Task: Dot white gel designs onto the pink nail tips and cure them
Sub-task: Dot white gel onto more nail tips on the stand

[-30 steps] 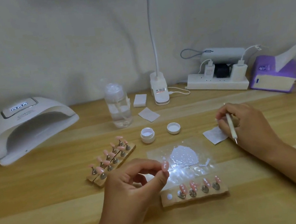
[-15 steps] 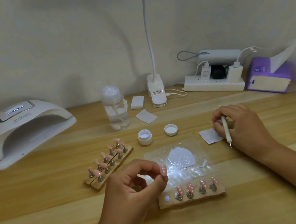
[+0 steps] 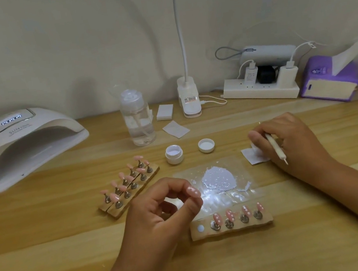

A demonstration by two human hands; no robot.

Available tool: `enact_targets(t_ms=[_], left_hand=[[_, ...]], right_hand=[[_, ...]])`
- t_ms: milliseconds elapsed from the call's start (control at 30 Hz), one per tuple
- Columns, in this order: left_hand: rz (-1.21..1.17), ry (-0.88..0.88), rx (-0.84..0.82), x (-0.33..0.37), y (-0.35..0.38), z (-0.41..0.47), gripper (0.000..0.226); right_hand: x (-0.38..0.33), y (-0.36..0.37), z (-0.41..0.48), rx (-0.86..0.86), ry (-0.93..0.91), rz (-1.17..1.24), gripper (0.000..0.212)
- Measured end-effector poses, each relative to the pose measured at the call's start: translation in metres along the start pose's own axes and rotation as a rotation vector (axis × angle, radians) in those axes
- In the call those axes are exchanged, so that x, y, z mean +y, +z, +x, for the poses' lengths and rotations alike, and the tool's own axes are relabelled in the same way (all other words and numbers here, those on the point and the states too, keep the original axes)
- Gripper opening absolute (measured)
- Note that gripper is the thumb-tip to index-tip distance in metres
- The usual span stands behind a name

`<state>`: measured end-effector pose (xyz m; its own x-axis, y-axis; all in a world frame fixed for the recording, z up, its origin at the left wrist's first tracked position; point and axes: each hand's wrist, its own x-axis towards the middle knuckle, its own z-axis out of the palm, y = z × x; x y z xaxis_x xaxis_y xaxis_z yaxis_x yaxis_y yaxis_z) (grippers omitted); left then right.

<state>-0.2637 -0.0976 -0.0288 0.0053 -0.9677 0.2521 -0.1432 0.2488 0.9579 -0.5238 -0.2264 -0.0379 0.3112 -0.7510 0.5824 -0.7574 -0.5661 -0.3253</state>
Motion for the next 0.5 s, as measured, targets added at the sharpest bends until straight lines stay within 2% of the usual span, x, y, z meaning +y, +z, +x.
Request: enact_targets(t_ms=[167, 400, 500], left_hand=[[0.040, 0.031, -0.016, 0.0025, -0.0002, -0.0010, 0.011], [-0.003, -0.052, -0.047, 0.0045, -0.0019, -0.0035, 0.008], [0.024, -0.061, -0.071, 0.0070, -0.0026, -0.0039, 0.014]], right_hand=[[0.0007, -0.0005, -0.0011, 0.109, 0.000, -0.023, 0.042], [0.0017, 0.0005, -0.0029, 0.156, 0.019, -0.016, 0.039], [0.0030, 0.0010, -0.0035, 0.153, 0.020, 0.002, 0.040]])
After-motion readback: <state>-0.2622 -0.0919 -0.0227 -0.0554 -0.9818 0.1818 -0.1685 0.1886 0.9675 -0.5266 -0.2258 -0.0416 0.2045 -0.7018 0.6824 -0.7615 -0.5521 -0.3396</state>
